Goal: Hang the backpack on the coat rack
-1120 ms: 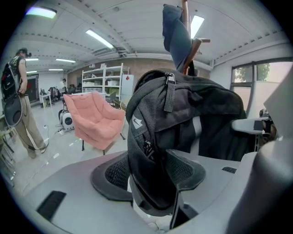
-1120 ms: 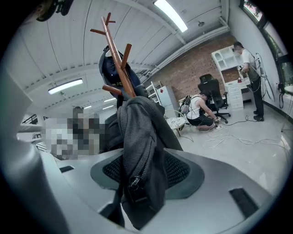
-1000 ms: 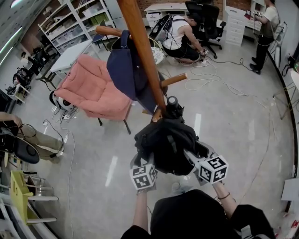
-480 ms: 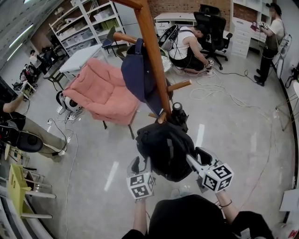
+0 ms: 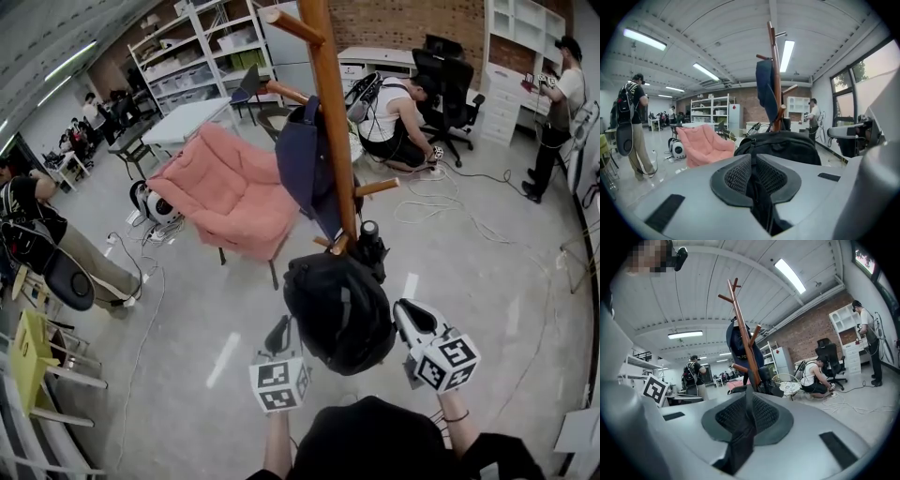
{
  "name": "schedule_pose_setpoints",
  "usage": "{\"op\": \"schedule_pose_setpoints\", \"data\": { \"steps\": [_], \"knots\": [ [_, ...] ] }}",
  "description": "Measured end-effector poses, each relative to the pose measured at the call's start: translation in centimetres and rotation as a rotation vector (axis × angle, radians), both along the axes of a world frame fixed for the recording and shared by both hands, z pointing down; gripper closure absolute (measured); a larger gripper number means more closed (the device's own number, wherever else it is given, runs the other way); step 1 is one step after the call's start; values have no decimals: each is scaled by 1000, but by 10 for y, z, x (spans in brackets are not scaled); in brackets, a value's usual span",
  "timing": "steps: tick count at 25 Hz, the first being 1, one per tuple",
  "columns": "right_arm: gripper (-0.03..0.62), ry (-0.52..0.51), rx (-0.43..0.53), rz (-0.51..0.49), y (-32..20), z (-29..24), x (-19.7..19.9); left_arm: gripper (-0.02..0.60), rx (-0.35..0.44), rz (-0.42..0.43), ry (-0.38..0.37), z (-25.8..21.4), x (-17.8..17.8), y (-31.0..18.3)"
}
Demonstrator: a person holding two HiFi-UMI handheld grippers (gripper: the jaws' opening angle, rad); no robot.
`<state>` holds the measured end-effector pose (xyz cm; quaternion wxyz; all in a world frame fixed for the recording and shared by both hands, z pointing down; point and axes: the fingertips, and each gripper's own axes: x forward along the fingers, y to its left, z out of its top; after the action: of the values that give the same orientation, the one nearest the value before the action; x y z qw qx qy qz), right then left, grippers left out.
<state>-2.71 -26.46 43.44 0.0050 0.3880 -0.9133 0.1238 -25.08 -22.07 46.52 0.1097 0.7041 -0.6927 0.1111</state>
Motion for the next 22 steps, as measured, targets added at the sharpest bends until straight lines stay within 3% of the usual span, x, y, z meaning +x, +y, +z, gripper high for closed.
{"op": "schedule_pose_setpoints", "data": {
  "steps": [22],
  "knots": [
    [580,11,133,51,-14,-47,27,561,128,-14,-30,-55,-13,43]
  ]
}}
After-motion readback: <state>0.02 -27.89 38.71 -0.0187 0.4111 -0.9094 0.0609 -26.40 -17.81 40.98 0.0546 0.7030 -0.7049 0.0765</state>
